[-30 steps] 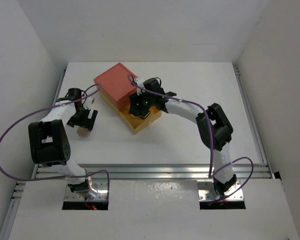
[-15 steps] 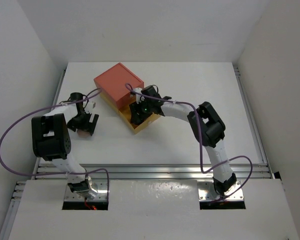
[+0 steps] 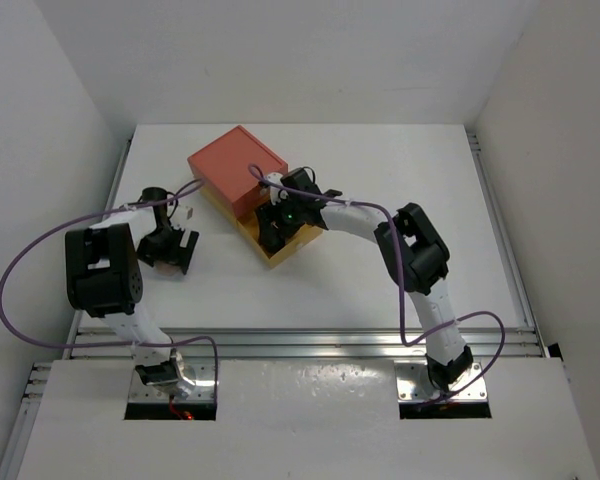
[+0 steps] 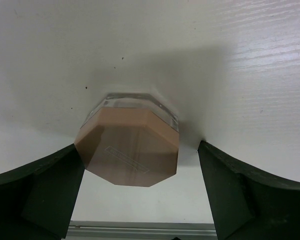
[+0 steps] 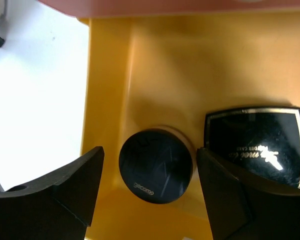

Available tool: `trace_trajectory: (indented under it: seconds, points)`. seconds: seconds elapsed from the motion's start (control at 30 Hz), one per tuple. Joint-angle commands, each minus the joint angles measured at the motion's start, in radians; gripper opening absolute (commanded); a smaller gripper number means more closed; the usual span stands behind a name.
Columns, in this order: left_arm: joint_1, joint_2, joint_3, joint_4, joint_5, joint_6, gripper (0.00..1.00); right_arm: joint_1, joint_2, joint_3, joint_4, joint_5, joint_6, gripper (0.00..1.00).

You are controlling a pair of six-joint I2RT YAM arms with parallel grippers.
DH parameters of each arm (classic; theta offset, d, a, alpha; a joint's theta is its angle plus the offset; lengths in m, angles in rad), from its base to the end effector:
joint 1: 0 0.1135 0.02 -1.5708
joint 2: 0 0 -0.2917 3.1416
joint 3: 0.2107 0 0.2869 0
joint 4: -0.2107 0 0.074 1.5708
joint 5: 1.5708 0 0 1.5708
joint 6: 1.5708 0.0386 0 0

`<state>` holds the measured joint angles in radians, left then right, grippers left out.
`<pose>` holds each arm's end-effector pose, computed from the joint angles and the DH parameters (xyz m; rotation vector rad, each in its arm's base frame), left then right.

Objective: Organize the makeup

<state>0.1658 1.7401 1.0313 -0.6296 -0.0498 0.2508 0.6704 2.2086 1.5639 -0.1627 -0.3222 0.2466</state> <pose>0.3420 0.0592 0.1544 0.1156 2.9189 0.1417 0.4081 0.3392 0.1473 -0.6787 2.3870 0.8008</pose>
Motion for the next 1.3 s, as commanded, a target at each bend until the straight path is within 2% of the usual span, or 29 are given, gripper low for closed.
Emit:
trace_trajectory:
  seconds: [0.0, 0.07, 0.23, 0.3, 0.43, 0.47, 0.57, 0.6, 0.7, 0.87, 0.93, 1.03, 1.07, 1.13, 1.17, 1.23, 1.27]
  points:
    - [0.011, 0.044, 0.007, 0.042, 0.021, -0.007, 0.97, 0.0, -0.044, 0.048, 0.032, -0.009, -0.02, 0.75]
    - [0.011, 0.044, 0.016, 0.042, 0.021, -0.007, 0.97, 0.0, -0.056, 0.05, 0.035, -0.009, -0.021, 0.81]
    - [0.011, 0.044, 0.016, 0.042, 0.03, -0.007, 0.89, -0.005, -0.078, 0.056, 0.045, -0.006, -0.03, 0.81]
    - [0.011, 0.053, 0.016, 0.042, 0.039, -0.007, 0.83, -0.003, -0.085, 0.053, 0.051, -0.003, -0.033, 0.81]
    - [0.011, 0.062, 0.016, 0.042, 0.048, -0.007, 0.66, -0.005, -0.116, 0.047, 0.06, 0.006, -0.041, 0.81]
    - [0.011, 0.062, 0.016, 0.033, 0.048, 0.002, 0.57, -0.006, -0.121, 0.042, 0.066, 0.008, -0.04, 0.81]
    - [0.011, 0.062, 0.055, -0.014, 0.08, 0.011, 0.45, -0.014, -0.164, 0.028, 0.071, 0.015, -0.04, 0.79]
    - [0.011, 0.052, 0.07, -0.033, 0.105, 0.011, 0.37, -0.025, -0.173, 0.007, 0.084, 0.015, -0.026, 0.79]
    - [0.011, 0.009, 0.163, -0.123, 0.155, 0.037, 0.28, -0.043, -0.228, -0.036, 0.109, 0.02, 0.003, 0.79]
    - [-0.011, -0.109, 0.352, -0.26, 0.339, 0.166, 0.27, -0.078, -0.329, -0.138, 0.133, 0.075, 0.031, 0.78]
    - [-0.043, -0.155, 0.403, -0.344, 0.392, 0.27, 0.27, -0.084, -0.377, -0.16, 0.131, 0.097, 0.019, 0.78]
    - [-0.138, -0.165, 0.521, -0.458, 0.491, 0.33, 0.28, -0.112, -0.428, -0.218, 0.138, 0.146, 0.025, 0.78]
    - [-0.205, -0.145, 0.579, -0.481, 0.53, 0.34, 0.28, -0.104, -0.434, -0.235, 0.143, 0.162, 0.025, 0.78]
    - [-0.291, -0.117, 0.621, -0.515, 0.53, 0.32, 0.3, -0.135, -0.458, -0.269, 0.137, 0.178, 0.031, 0.78]
    - [-0.387, -0.103, 0.63, -0.515, 0.509, 0.309, 0.3, -0.147, -0.466, -0.278, 0.14, 0.189, 0.036, 0.78]
    - [-0.469, -0.064, 0.63, -0.448, 0.455, 0.283, 0.3, -0.16, -0.487, -0.309, 0.143, 0.195, 0.048, 0.78]
    - [-0.524, -0.051, 0.63, -0.405, 0.383, 0.263, 0.31, -0.166, -0.498, -0.315, 0.144, 0.196, 0.052, 0.78]
